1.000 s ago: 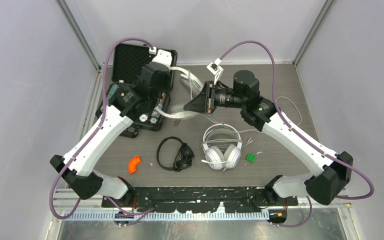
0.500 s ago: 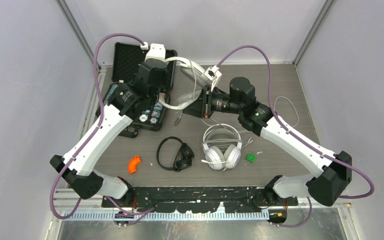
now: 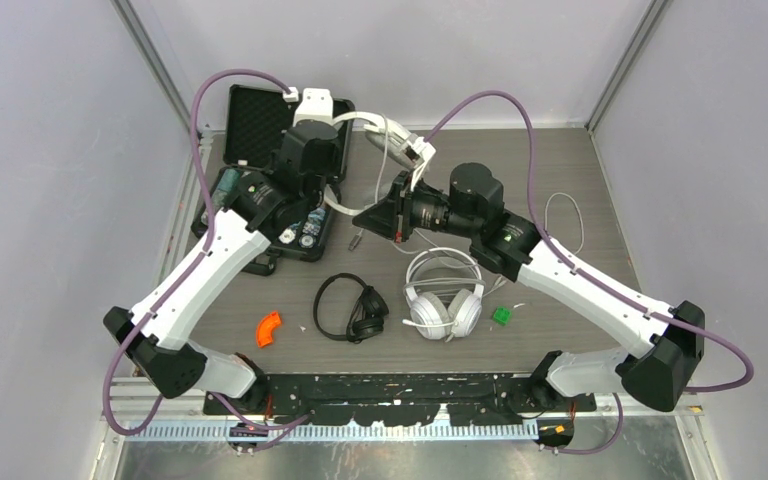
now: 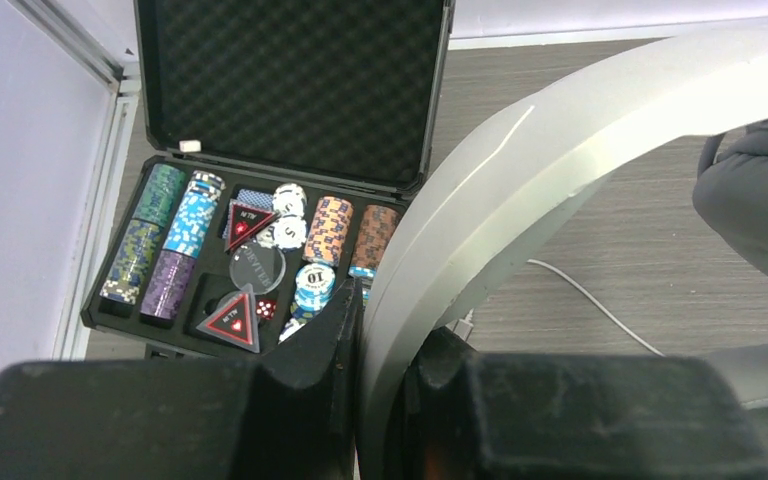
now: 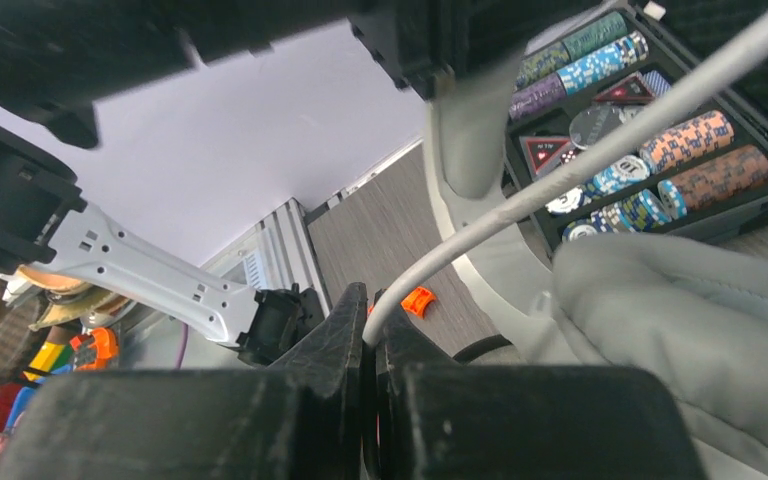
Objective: Wrap the headphones
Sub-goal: Wrap the headphones cable around the headphones.
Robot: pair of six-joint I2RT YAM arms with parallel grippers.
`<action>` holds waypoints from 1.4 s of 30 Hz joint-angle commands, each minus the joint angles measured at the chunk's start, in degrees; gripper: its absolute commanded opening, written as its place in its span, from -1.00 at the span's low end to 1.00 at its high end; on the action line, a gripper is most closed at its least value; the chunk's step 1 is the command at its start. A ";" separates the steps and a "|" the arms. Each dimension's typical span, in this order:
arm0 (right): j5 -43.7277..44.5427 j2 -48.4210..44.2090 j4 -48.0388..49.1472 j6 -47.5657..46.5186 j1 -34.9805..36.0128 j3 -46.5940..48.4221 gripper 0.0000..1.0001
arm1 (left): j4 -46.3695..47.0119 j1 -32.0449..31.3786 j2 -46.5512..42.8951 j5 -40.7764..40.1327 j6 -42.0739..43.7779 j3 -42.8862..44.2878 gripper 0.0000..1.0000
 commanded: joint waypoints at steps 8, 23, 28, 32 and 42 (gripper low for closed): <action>4.00 0.66 -0.34 -4.20 1.18 3.98 -1.00 | 14.21 0.49 -4.96 0.35 -3.89 -3.19 -1.00; 3.32 3.21 -4.50 -6.64 2.31 8.49 -0.99 | 13.79 0.41 -4.45 1.27 -5.48 -3.88 -1.00; 6.47 1.57 -4.74 -11.04 2.28 3.34 -0.86 | 12.24 0.68 -5.01 1.74 -7.58 -1.49 -1.00; 6.36 0.55 -4.82 -12.84 2.31 1.74 -0.78 | 11.46 0.87 -5.81 3.17 -9.97 -0.19 -1.00; 2.36 -3.00 7.97 -15.56 2.31 -9.74 -0.54 | 9.60 2.65 -8.50 8.34 -16.52 1.26 -1.00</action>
